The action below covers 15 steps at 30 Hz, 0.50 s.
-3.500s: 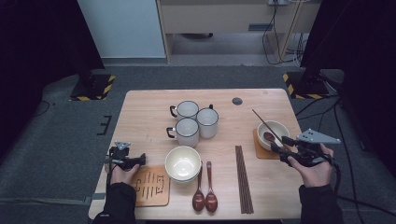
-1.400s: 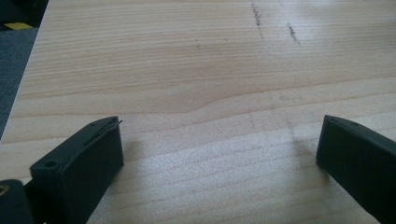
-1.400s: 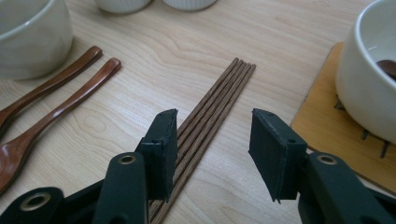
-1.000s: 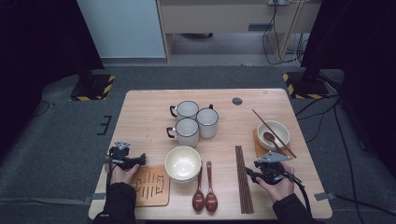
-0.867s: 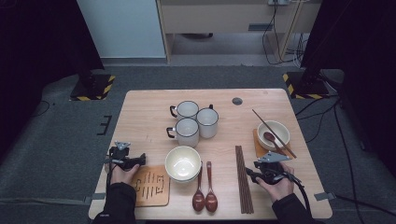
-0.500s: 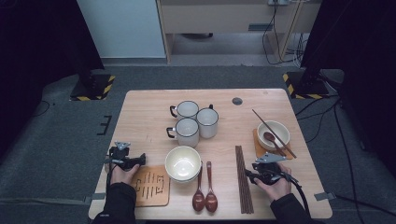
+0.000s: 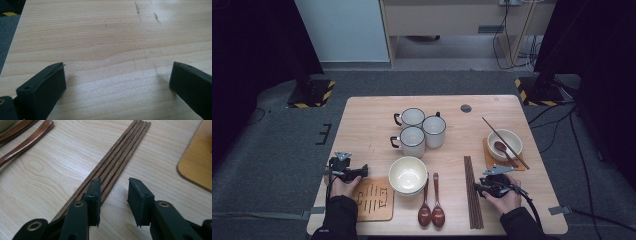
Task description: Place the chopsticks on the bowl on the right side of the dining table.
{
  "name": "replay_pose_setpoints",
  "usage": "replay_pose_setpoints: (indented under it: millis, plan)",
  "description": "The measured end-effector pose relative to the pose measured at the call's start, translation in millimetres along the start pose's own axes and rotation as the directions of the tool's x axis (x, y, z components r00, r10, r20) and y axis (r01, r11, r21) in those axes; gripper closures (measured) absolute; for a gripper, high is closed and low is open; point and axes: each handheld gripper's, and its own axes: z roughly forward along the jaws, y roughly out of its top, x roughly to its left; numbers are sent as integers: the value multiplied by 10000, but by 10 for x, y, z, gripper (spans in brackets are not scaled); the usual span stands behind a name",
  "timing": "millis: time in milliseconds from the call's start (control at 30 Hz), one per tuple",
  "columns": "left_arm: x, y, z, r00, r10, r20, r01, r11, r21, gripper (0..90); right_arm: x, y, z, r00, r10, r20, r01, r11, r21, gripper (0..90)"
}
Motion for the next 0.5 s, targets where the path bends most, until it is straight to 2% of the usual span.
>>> replay_pose_setpoints:
  millis: [500]
  plan:
    - [0,0,0,10000,1,1,-1,10000,-2,0,-5,-2,45,10000,26,-83,-24,9998,218,706]
